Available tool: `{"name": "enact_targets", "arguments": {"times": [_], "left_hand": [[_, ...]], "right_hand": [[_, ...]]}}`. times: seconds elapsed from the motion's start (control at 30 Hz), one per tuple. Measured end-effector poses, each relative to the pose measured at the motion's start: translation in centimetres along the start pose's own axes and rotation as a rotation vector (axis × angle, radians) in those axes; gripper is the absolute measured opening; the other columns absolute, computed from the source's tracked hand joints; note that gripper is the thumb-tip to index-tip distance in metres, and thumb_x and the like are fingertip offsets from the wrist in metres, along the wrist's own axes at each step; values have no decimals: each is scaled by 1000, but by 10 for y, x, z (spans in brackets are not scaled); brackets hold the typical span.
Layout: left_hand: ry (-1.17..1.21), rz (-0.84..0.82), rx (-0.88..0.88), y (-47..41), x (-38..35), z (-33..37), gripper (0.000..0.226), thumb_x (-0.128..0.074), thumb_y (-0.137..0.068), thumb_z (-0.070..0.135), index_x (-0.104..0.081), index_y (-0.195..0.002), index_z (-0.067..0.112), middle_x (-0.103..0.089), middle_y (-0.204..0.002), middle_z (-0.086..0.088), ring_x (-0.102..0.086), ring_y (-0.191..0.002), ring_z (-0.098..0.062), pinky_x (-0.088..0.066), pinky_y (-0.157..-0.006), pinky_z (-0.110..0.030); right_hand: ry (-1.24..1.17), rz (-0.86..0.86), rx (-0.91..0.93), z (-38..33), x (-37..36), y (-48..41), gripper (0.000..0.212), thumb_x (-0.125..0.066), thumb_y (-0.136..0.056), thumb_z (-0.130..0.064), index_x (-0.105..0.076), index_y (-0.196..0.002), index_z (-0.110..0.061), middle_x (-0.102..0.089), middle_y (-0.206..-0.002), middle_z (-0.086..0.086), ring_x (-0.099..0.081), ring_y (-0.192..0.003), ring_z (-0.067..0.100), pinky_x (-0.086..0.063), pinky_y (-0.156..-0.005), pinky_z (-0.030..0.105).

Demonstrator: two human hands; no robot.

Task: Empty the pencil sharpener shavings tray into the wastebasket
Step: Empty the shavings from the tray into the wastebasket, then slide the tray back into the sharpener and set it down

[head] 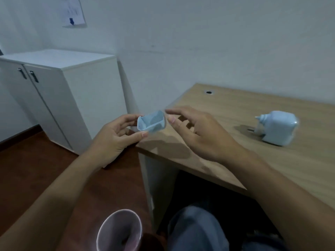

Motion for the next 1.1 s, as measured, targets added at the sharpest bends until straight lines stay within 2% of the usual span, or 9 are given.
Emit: {"name": "enact_targets", "arguments": {"times": [0.13,0.2,0.3,0.43,0.5,0.6,0.77,0.87,1.1], "left_hand": [[-8,-99,-47,-32,-64,14,46,-89,-86,20,-76,-130,23,-82,-130,-10,-72,-101,-19,-63,-87,-18],[-11,-151,-47,-44,-97,16,51,-90,-82,21,-76,-132,17,-81,-131,-15,-69,-103,-23,-61,-94,-23],[-71,-214,-49,-59,-140,14,52,-93,-84,24,-77,-133,18,-84,-128,-4,-79,-112,-28,-59,-109,-36],[-144,-273,-48,-70,-184,16,44,-91,-90,22,-77,-131,26,-82,-100,36,-75,-93,15,-53,-81,0],[-174,-302,-55,-75,-203,20,43,-91,-91,25,-75,-130,31,-77,-94,47,-71,-87,25,-48,-75,5],[-208,-331,-80,-82,-221,25,43,-92,-89,30,-77,-130,32,-77,-107,43,-71,-89,24,-48,-78,4],[-254,-393,-111,-97,-241,24,51,-94,-85,41,-78,-134,38,-84,-117,21,-77,-104,7,-57,-96,-14],[-316,-427,-131,-106,-250,22,55,-93,-83,48,-75,-135,47,-83,-122,20,-76,-110,0,-57,-105,-28],[-314,-465,-177,-118,-271,24,51,-95,-84,39,-77,-132,45,-84,-122,11,-76,-119,-6,-55,-113,-33]], "right_hand": [[213,194,10,29,79,25,36,-66,-114,-32,-76,-145,-17,-77,-147,-3,-65,-133,7,-51,-115,32],[312,272,-13,46,114,40,36,-72,-110,-28,-77,-142,-15,-75,-150,2,-53,-135,0,-41,-121,28],[363,279,-194,84,156,65,48,-75,-107,-36,-69,-152,-22,-62,-164,-2,-42,-154,14,-29,-124,23],[313,284,-453,143,184,102,79,-80,-100,-51,-49,-169,-27,-45,-177,-4,-33,-167,19,-28,-126,29],[240,309,-565,174,191,120,97,-84,-94,-57,-40,-174,-25,-43,-178,-3,-36,-167,18,-32,-133,36],[57,300,-649,207,185,138,113,-92,-86,-56,-33,-177,-25,-46,-175,-9,-47,-160,12,-43,-131,41],[-1,214,-595,226,174,135,81,-96,-89,-35,-56,-160,-31,-76,-140,-14,-75,-125,2,-59,-112,29],[18,204,-534,229,176,122,71,-95,-91,-34,-63,-154,-30,-79,-136,-13,-76,-124,5,-59,-106,23],[-42,150,-497,247,174,105,67,-93,-92,-39,-65,-151,-33,-81,-135,-16,-78,-124,2,-60,-112,32]]}}
Point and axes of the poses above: each hand's wrist, its own y-axis away from the middle knuckle, its own x-axis out of the back of the hand, z = x × y, the point moved 9 cm from there along -y, towards the middle knuckle
